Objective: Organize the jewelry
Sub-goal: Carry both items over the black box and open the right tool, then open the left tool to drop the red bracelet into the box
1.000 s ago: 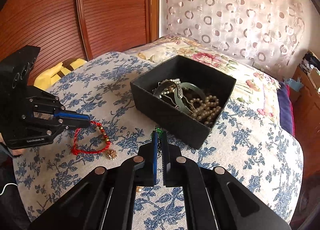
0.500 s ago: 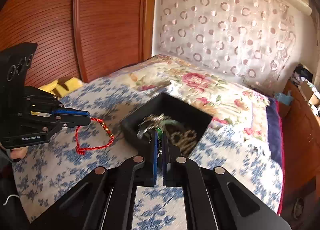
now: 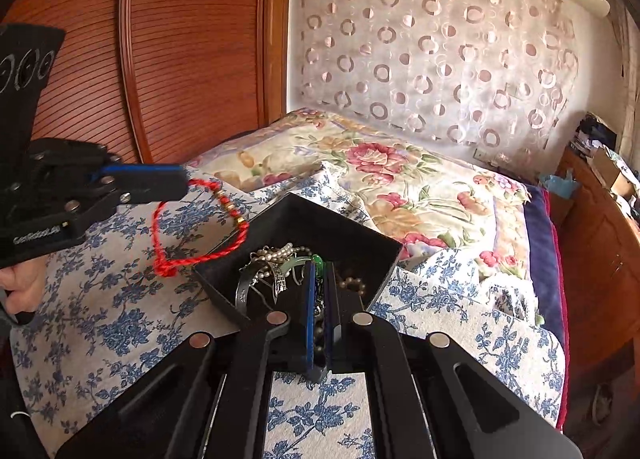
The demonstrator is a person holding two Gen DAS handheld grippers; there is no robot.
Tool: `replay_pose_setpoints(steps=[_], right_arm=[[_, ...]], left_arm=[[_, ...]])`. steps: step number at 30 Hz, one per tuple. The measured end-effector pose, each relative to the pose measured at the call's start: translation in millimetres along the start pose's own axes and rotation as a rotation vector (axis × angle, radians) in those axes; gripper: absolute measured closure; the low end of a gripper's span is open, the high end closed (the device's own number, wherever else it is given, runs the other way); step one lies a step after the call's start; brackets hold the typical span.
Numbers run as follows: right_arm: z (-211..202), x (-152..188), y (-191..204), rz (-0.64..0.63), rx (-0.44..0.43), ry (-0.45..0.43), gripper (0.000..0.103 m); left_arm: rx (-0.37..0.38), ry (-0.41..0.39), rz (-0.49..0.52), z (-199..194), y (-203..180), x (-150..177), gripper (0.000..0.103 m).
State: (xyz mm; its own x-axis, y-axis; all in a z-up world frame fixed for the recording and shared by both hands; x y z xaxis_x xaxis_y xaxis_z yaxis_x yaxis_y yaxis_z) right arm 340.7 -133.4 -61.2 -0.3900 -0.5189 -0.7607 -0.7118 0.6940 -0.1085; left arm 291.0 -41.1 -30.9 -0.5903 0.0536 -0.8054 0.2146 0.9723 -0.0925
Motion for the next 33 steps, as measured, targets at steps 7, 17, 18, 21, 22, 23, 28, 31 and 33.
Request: replay_pose_setpoints(steps=[7,17,18,21,22,23,28,31,33], right_arm=[[8,4,0,-0.001,-0.002,0.014,0.097],[-4,16,5,0.015,-0.008,0.008,0.097],[-6,18,7,0.014,-0.008,0.008,0.097],[-10,23,10,0.021,-0.014,0.009,0.096],[-11,24,11,0.026,-0.017,0.009,0.096],[-13,26,12,0.032,-0.023,0.01,0.096],[-17,37,22,0.042,-0.037,0.02,0.081],[-21,45,29,0.047,-0.048,0.029,0.081],[-24,52,36,0.053,-0.064,0.036,0.081]], left_arm=[[0.001,0.006,-0.004,22,0,-14,0.101],[0.003,0.017,-0.001,38,-5,-19,0.101],[0.002,0.018,-0.001,38,-5,-19,0.101],[0.002,0.023,-0.004,39,-5,-18,0.101],[0.002,0.024,-0.004,40,-5,-18,0.101],[0.001,0.025,-0.003,40,-5,-17,0.101],[0.002,0.028,-0.003,39,-5,-17,0.099],[0.005,0.028,-0.002,34,-4,-11,0.094],[0.011,0.029,0.002,28,-4,-2,0.091]])
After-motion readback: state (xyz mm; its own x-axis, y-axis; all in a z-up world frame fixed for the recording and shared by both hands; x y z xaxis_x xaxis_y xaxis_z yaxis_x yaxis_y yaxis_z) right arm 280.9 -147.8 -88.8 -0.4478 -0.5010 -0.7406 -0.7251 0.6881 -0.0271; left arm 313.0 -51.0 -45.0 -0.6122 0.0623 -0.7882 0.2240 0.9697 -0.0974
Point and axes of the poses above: each gripper's, at about its wrist camera, not at the fingertips, and z roughly the way its jaws point, y to its left, x to its underside, the point moved 9 cm from there along z, roughly the way its jaws point, and after that the axes turned 6 degrees about -z, right-handed, at the moved point
